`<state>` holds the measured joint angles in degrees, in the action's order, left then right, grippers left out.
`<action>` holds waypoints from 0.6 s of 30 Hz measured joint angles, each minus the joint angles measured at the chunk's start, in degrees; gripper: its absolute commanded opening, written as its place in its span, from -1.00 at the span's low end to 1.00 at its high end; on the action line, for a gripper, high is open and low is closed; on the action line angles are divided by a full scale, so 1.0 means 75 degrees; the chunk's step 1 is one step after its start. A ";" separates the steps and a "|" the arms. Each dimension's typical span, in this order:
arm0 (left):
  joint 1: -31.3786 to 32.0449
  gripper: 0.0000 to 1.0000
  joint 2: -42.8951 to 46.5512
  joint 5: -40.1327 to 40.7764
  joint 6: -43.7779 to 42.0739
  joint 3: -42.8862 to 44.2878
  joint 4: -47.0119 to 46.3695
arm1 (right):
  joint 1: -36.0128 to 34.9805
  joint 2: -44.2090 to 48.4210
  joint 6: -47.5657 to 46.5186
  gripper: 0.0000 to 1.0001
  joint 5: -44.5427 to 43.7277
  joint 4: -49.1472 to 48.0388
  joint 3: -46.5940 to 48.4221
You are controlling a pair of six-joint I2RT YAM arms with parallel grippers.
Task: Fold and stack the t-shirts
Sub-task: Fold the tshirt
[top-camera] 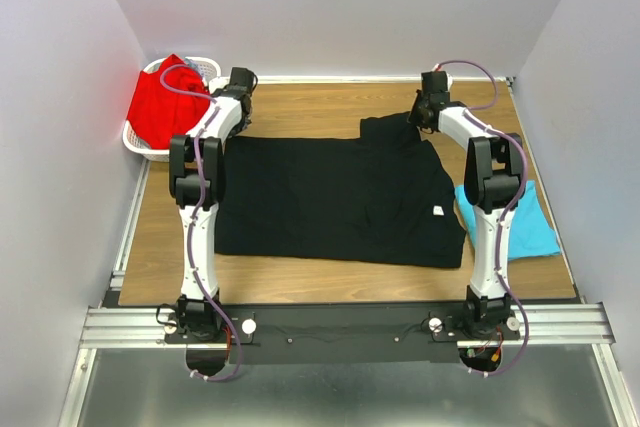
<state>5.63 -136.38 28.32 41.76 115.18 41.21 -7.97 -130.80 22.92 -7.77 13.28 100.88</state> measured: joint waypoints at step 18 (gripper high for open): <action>0.0000 -1.00 0.0717 -0.0128 -0.0262 -0.0592 -0.0577 | 0.0277 0.0431 0.0289 -0.99 0.0970 -0.0009 0.0140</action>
<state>5.63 -131.00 27.35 39.79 110.74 36.88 -5.89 -127.57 25.08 -0.49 13.21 101.93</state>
